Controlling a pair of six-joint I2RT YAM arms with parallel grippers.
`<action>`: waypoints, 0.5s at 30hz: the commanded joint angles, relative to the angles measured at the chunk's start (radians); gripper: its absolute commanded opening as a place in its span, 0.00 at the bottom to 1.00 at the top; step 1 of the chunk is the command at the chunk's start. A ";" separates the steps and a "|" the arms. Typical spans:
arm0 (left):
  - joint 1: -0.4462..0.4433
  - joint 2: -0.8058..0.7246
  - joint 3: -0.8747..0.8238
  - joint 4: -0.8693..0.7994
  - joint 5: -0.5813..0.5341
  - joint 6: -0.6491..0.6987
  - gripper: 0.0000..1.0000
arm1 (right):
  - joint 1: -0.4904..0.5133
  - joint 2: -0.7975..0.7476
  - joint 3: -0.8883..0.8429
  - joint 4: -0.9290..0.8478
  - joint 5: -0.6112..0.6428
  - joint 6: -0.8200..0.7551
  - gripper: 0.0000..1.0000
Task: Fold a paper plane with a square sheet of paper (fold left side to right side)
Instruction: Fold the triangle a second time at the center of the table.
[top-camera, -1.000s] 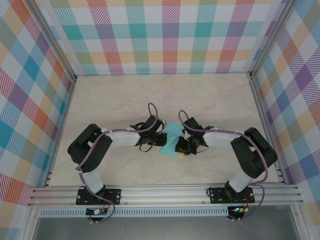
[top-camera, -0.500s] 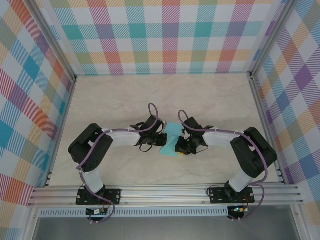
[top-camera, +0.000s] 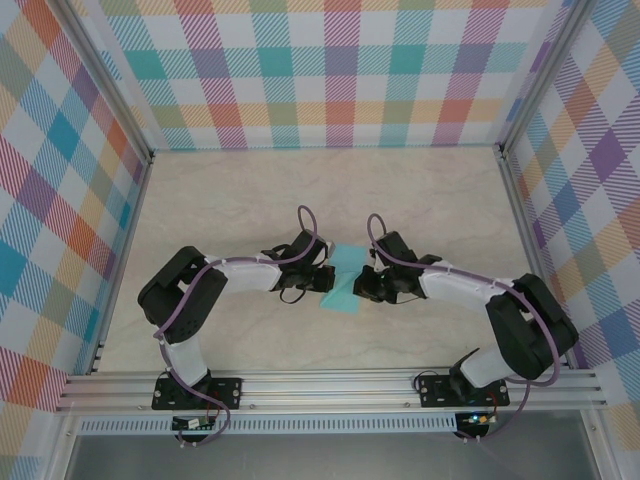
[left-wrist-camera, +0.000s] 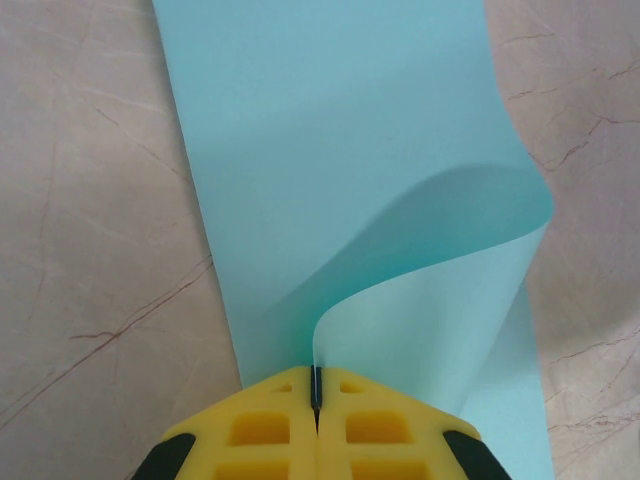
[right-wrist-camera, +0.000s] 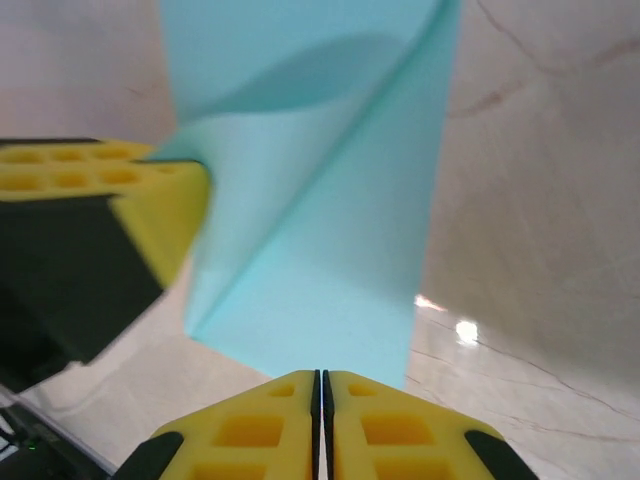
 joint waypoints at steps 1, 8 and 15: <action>0.011 0.034 0.005 -0.041 0.005 0.022 0.00 | -0.006 0.006 -0.010 0.140 -0.014 0.040 0.11; 0.010 0.034 0.006 -0.042 0.009 0.023 0.00 | -0.007 0.117 0.062 0.247 -0.045 0.058 0.10; 0.010 0.036 0.012 -0.044 0.011 0.024 0.00 | -0.006 0.192 0.099 0.259 -0.066 0.052 0.10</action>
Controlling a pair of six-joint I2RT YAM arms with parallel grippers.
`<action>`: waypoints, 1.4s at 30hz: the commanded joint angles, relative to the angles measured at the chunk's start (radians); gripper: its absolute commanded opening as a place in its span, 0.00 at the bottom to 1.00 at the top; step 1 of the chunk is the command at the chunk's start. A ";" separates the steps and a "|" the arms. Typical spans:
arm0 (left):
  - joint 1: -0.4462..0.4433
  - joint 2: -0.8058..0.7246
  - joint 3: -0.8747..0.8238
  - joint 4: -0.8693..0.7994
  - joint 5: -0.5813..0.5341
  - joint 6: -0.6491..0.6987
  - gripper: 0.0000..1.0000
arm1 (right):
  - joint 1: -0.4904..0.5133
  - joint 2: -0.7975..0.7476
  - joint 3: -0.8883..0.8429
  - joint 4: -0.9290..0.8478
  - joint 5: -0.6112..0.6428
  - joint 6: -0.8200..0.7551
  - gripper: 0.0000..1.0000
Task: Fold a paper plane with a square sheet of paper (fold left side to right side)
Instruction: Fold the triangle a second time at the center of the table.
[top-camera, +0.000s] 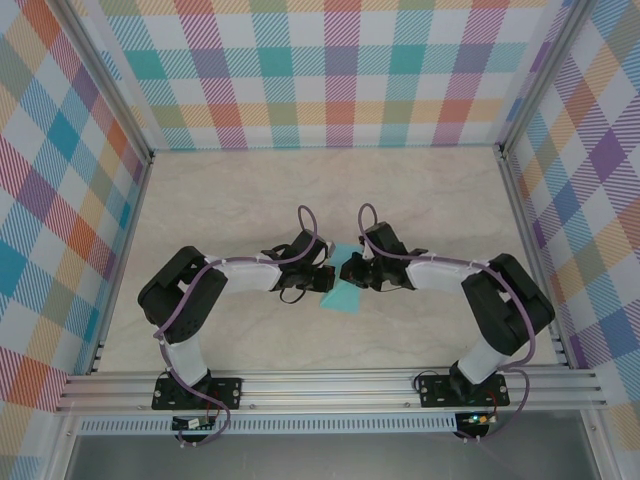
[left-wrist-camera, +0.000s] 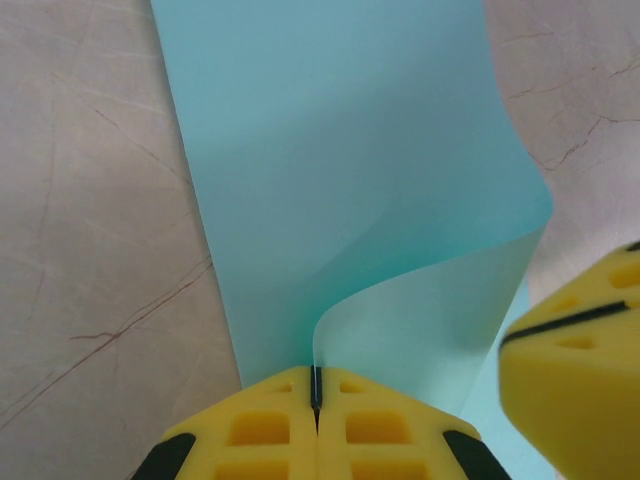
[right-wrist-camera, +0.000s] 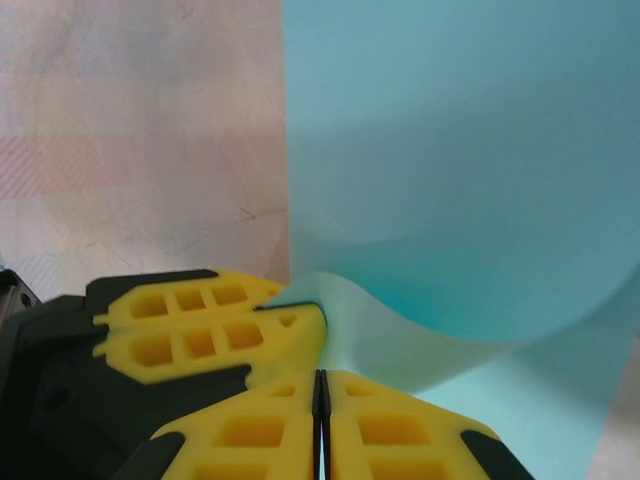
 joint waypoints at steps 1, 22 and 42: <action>0.010 0.036 0.011 -0.045 0.011 0.023 0.00 | -0.002 0.029 0.030 0.038 -0.032 0.003 0.10; 0.008 0.030 0.021 -0.080 -0.005 0.037 0.00 | -0.003 0.083 0.067 -0.148 0.055 -0.076 0.11; 0.008 -0.073 0.030 -0.125 -0.018 0.034 0.19 | -0.003 0.136 0.099 -0.292 0.113 -0.087 0.11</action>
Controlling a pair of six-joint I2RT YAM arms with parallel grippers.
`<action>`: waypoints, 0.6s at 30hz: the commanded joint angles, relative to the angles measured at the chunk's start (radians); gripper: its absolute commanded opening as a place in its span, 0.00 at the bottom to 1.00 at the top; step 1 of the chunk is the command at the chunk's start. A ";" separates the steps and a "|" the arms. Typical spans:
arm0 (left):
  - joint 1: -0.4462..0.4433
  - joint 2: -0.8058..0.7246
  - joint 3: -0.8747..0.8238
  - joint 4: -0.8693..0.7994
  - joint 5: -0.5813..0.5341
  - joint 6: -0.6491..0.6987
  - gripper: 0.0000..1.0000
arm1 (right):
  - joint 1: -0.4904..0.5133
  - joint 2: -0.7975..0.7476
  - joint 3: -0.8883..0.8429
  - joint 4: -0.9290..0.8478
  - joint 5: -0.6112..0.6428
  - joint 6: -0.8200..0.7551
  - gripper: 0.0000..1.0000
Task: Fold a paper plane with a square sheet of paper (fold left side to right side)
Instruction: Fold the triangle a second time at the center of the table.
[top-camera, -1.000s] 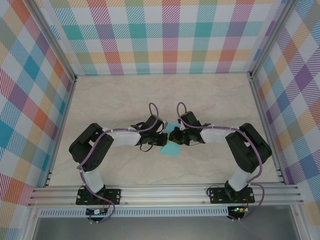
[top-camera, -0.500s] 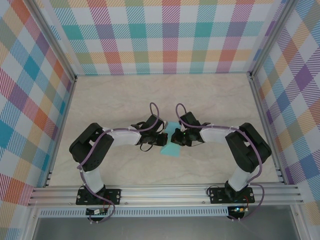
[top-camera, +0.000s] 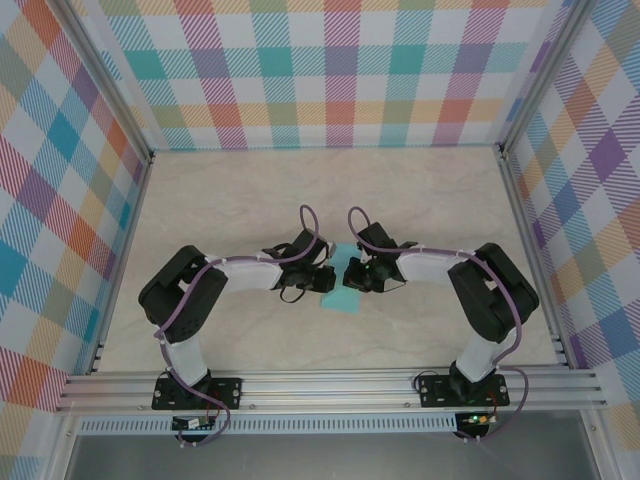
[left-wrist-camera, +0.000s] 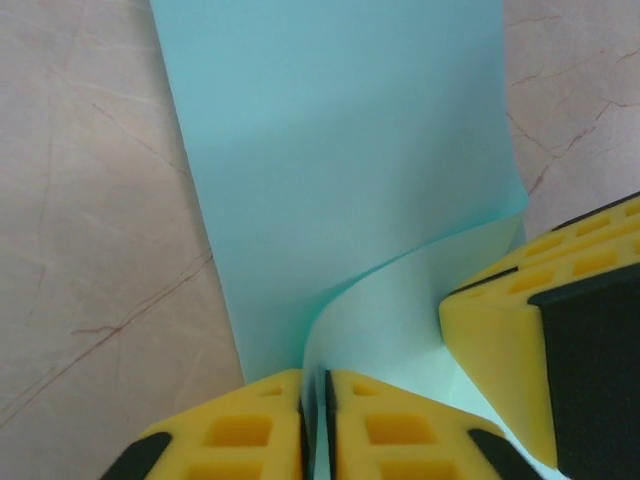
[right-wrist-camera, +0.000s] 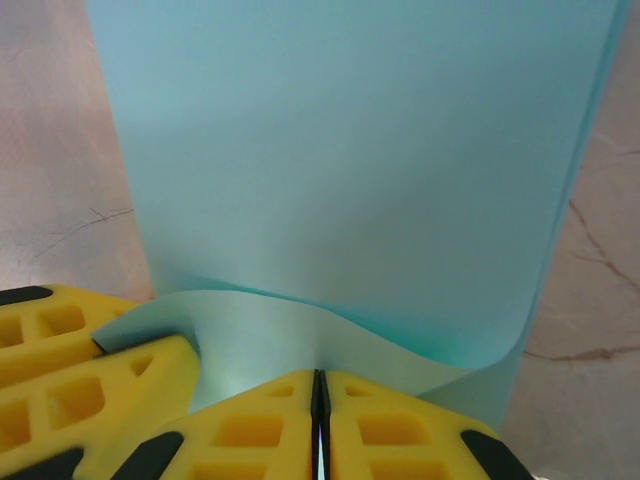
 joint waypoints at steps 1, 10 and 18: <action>0.008 -0.086 0.010 -0.082 -0.019 0.008 0.23 | -0.002 0.037 0.008 -0.088 0.036 -0.003 0.11; 0.009 -0.226 -0.041 -0.090 0.067 0.004 0.31 | -0.003 0.035 0.008 -0.087 0.034 0.000 0.11; 0.009 -0.170 -0.107 0.036 0.296 -0.039 0.21 | -0.003 0.032 0.008 -0.082 0.026 0.000 0.11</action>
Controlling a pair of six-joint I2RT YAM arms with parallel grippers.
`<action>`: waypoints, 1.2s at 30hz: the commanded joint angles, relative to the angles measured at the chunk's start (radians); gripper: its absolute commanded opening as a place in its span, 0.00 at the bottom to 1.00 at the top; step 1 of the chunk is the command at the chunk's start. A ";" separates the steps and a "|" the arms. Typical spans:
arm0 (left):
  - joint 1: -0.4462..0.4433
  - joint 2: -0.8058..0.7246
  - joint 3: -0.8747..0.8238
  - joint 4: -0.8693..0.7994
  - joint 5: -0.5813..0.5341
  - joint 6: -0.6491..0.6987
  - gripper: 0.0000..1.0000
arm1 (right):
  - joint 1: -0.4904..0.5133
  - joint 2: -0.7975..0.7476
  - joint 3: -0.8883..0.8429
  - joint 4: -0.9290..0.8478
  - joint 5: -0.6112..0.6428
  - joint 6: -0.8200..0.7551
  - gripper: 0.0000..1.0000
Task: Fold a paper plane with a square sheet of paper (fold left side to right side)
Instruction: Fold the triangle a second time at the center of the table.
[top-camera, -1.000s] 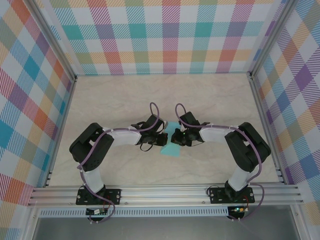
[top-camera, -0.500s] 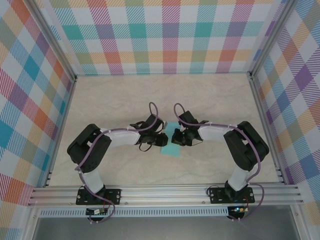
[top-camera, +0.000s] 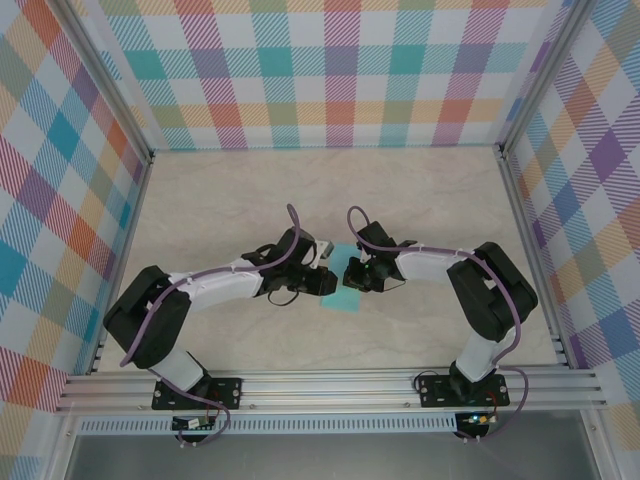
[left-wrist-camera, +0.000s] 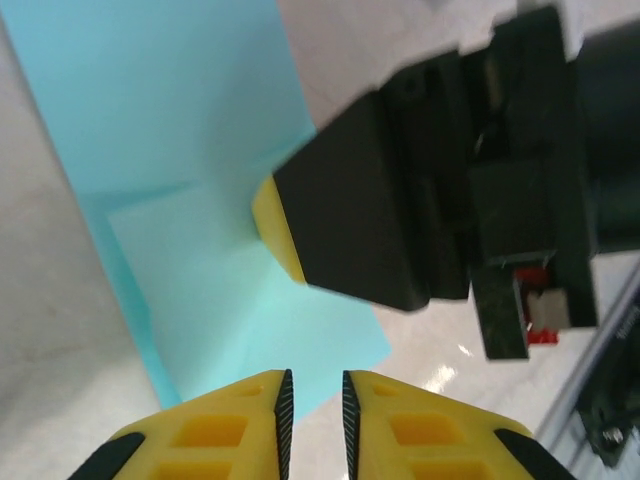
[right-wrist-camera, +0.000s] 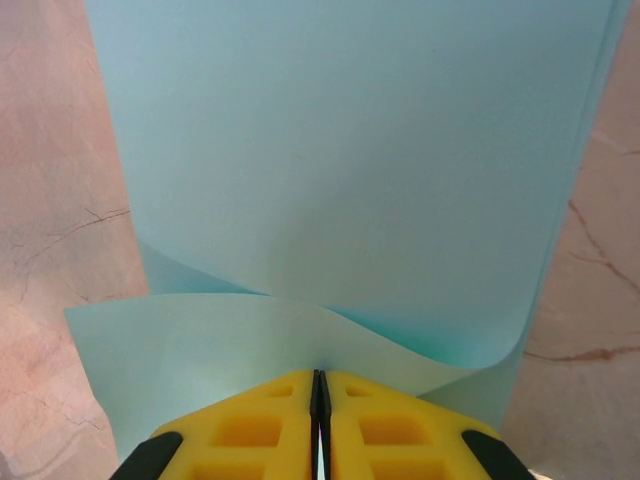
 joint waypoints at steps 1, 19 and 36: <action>0.009 0.043 -0.019 0.045 0.102 -0.011 0.20 | -0.003 0.027 -0.003 -0.066 0.027 -0.001 0.11; 0.009 0.117 -0.080 0.062 0.052 -0.020 0.17 | -0.002 0.021 0.002 -0.071 0.017 -0.012 0.11; 0.013 0.012 -0.198 0.137 0.114 -0.103 0.07 | -0.003 0.019 0.009 -0.088 0.019 -0.019 0.12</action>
